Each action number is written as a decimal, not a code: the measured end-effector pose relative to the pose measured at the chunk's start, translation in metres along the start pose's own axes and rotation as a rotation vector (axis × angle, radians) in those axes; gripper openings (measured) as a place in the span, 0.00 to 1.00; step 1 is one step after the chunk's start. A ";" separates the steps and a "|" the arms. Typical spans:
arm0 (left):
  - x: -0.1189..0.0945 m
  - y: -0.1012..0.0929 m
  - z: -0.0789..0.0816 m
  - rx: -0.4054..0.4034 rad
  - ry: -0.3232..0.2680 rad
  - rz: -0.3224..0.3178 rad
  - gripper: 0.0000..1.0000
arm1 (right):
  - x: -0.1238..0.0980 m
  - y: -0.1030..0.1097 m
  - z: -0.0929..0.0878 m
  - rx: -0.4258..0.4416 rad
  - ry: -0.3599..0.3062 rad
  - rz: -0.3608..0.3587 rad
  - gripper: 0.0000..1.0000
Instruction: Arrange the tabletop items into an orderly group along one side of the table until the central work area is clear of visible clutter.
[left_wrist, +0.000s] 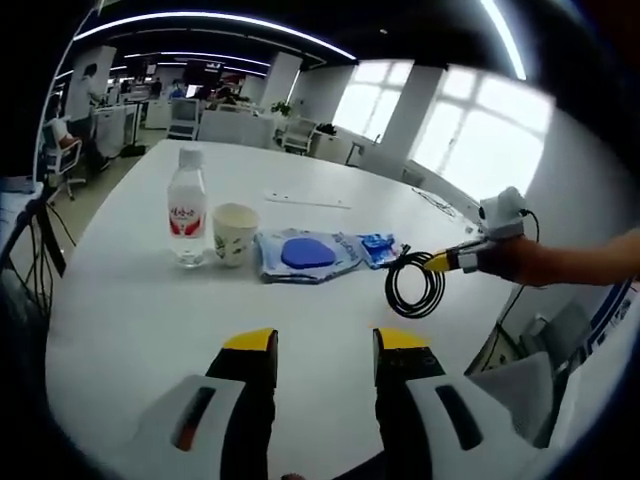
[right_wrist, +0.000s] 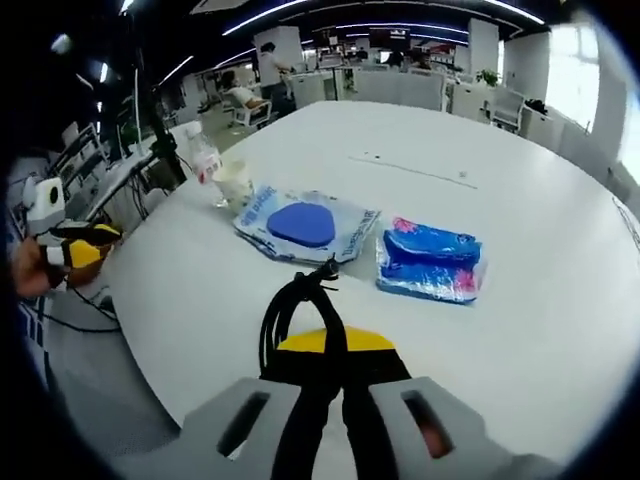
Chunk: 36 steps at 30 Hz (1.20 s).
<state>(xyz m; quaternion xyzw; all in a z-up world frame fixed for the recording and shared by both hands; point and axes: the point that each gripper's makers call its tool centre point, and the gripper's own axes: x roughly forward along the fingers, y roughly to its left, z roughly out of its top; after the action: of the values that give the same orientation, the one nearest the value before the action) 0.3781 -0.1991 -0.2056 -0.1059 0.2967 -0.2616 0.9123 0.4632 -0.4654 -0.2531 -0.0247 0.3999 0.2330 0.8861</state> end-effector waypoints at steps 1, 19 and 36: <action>-0.001 0.001 -0.001 0.000 0.002 0.002 0.37 | 0.004 -0.002 0.000 0.036 0.003 0.000 0.00; -0.013 0.014 -0.003 -0.016 0.003 0.040 0.37 | 0.039 -0.026 -0.029 0.206 0.073 -0.009 0.01; -0.010 0.018 0.001 -0.014 0.005 0.055 0.37 | 0.045 -0.041 -0.046 0.246 0.120 -0.031 0.03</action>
<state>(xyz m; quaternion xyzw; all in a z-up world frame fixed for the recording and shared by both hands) 0.3795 -0.1791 -0.2062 -0.1035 0.3037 -0.2346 0.9176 0.4745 -0.4943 -0.3231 0.0641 0.4771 0.1668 0.8605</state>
